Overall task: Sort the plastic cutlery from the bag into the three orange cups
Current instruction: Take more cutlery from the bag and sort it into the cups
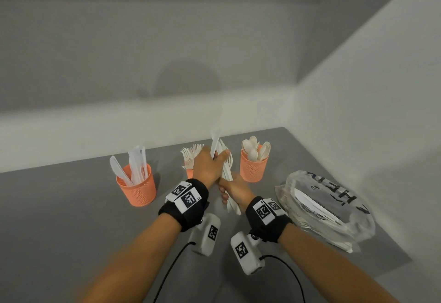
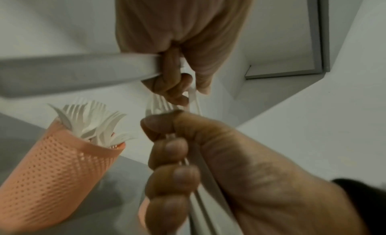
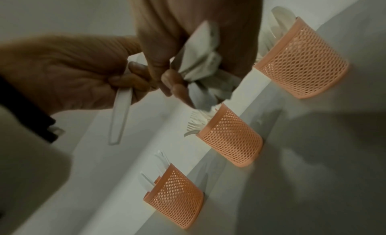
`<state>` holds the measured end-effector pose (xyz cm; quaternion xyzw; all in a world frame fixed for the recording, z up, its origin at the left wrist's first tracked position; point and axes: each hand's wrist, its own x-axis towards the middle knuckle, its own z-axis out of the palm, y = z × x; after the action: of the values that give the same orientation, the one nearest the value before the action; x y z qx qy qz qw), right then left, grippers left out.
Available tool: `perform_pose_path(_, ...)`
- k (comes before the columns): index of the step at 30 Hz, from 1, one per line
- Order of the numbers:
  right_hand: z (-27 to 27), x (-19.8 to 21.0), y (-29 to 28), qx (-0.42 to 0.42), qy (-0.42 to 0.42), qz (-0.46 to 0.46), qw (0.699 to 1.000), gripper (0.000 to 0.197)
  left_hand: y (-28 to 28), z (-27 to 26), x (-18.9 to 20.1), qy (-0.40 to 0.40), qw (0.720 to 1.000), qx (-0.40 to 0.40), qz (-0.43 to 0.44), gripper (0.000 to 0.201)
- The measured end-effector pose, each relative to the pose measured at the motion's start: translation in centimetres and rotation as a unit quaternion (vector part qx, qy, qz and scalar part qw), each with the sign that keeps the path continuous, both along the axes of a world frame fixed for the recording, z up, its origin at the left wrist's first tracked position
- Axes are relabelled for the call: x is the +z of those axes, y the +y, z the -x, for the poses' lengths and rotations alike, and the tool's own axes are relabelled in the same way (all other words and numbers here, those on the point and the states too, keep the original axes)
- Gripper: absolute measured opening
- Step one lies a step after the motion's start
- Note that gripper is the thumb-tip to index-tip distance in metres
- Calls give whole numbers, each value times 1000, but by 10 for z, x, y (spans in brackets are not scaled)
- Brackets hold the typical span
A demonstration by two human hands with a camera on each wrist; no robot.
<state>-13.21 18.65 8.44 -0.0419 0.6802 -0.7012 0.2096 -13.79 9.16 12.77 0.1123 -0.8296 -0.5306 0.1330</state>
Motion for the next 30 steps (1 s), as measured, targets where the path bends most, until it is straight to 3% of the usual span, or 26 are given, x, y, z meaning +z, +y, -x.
perform_pose_path(8,5,15,-8,31,-1,32,999,19,-13,6,27,52,998,1,33,25)
perform_pose_path(14,7,19,-9,54,-7,52,997,30,-19,7,26,46,997,-11,61,20)
perform_pose_path(17,7,20,-9,65,-43,84,993,57,-18,3,21,41,998,-26,26,17)
perform_pose_path(19,9,22,-8,66,-74,119,988,64,-17,3,17,36,999,-36,7,20)
perform_pose_path(24,13,22,-1,75,-105,145,981,50,-12,-1,9,28,997,-56,-40,33)
perform_pose_path(27,14,24,5,64,-108,155,980,47,-8,-6,16,53,989,-50,-126,42)
perform_pose_path(30,18,23,10,57,-104,158,980,44,-15,-7,34,108,973,-14,-203,37)
